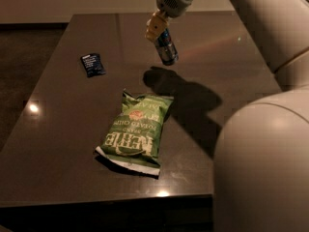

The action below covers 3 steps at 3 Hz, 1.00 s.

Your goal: Knock redbull can over

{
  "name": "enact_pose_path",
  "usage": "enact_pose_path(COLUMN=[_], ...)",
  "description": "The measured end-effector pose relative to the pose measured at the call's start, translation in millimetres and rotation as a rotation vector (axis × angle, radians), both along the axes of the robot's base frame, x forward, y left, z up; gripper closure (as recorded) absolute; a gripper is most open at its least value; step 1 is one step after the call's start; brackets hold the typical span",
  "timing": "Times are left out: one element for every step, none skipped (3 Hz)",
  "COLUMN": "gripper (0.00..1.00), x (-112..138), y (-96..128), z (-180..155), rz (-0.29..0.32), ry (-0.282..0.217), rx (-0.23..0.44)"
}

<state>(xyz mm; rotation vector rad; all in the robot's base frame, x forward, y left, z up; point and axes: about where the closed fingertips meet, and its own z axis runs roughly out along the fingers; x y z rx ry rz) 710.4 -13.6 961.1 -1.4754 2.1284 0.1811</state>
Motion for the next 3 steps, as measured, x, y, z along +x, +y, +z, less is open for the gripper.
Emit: enact_pose_path(gripper=[1.0, 1.0, 0.74], x=[-10, -9, -14], y=[1, 3, 13], z=[-26, -40, -53], rz=[0.055, 0.092, 0.151], ry=[0.104, 0.138, 0.15], rx=[-0.191, -0.273, -0.358])
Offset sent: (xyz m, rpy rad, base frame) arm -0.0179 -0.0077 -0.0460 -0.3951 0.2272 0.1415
